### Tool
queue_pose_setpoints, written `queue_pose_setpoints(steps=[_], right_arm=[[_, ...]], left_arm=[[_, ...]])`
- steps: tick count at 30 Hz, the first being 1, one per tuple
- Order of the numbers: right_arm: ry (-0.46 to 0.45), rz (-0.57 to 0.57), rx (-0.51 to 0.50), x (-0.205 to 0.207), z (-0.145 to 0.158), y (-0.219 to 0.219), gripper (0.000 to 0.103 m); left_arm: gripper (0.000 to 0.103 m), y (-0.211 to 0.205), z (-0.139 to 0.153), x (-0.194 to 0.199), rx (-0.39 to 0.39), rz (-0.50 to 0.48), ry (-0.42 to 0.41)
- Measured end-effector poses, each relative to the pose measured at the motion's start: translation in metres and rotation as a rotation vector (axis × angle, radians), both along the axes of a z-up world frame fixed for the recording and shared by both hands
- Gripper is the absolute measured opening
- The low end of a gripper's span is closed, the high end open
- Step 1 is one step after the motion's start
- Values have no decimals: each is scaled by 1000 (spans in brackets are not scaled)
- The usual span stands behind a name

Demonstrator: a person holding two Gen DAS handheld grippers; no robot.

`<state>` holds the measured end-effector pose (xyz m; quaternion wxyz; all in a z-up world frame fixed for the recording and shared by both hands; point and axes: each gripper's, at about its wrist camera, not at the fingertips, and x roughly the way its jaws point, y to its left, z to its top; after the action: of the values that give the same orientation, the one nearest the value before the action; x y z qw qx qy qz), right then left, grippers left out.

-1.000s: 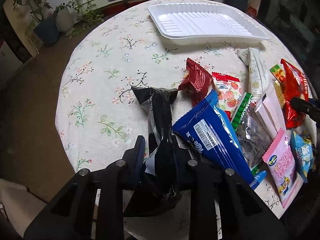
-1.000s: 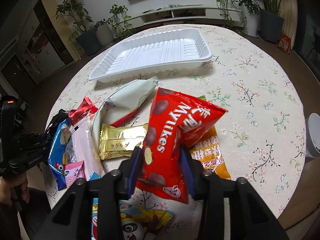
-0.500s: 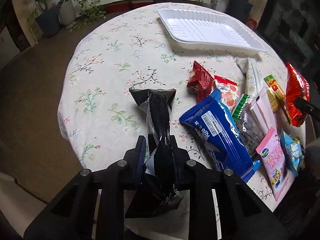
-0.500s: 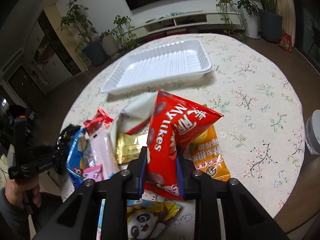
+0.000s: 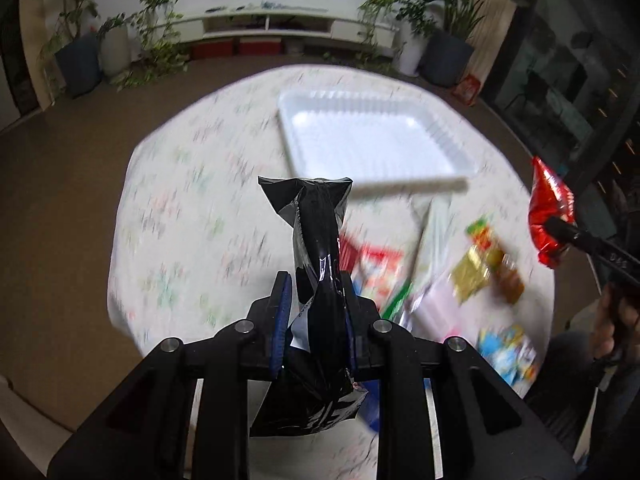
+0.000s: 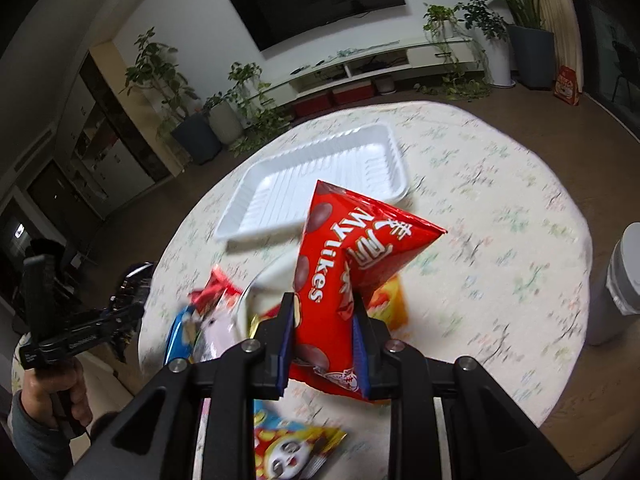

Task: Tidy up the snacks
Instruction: 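Carry both bags into the white tray and open both tools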

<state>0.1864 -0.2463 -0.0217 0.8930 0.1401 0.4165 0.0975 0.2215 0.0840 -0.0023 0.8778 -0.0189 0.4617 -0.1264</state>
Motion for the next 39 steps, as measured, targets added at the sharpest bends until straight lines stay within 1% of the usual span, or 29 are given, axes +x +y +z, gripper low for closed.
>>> queue_pose_setpoints(steps=[3, 6, 8, 10, 12, 14, 17, 19, 21, 24, 29, 31, 33, 35, 39], right_arm=[[-19, -12, -12, 19, 13, -14, 27], [-36, -7, -39, 42, 25, -22, 27], [-42, 5, -51, 59, 31, -24, 27], [-48, 29, -60, 85, 36, -25, 27], [-35, 43, -55, 114, 34, -26, 27], [-13, 48, -50, 138, 28, -26, 27], [4, 64, -97, 176, 12, -17, 27], [29, 84, -106, 193, -1, -11, 27], [54, 117, -139, 206, -16, -3, 27], [82, 160, -157, 217, -35, 5, 27], [130, 179, -166, 225, -56, 4, 27], [151, 179, -191, 225, -64, 2, 27], [157, 180, -190, 222, -68, 0, 28], [152, 183, -189, 217, -67, -1, 28], [165, 201, -215, 209, -65, 2, 28]], left_arm=[[20, -13, 19, 32, 14, -17, -23], [20, -22, 31, 74, 2, -27, -33], [20, -30, 36, 102, -5, -34, -34], [20, -38, 37, 129, -4, -32, -29], [21, -49, 32, 158, -22, -47, -15], [20, -60, 23, 179, -15, -53, 8], [20, -77, 4, 203, 1, -72, 41], [21, -80, -9, 215, 5, -65, 58], [20, -78, -23, 228, 3, -48, 73], [20, -74, -38, 238, 15, -36, 96], [21, -72, -70, 241, 47, -28, 128], [21, -73, -82, 238, 62, -29, 135], [21, -74, -87, 237, 79, -30, 126], [21, -76, -88, 236, 79, -33, 130], [21, -81, -89, 230, 98, -48, 122]])
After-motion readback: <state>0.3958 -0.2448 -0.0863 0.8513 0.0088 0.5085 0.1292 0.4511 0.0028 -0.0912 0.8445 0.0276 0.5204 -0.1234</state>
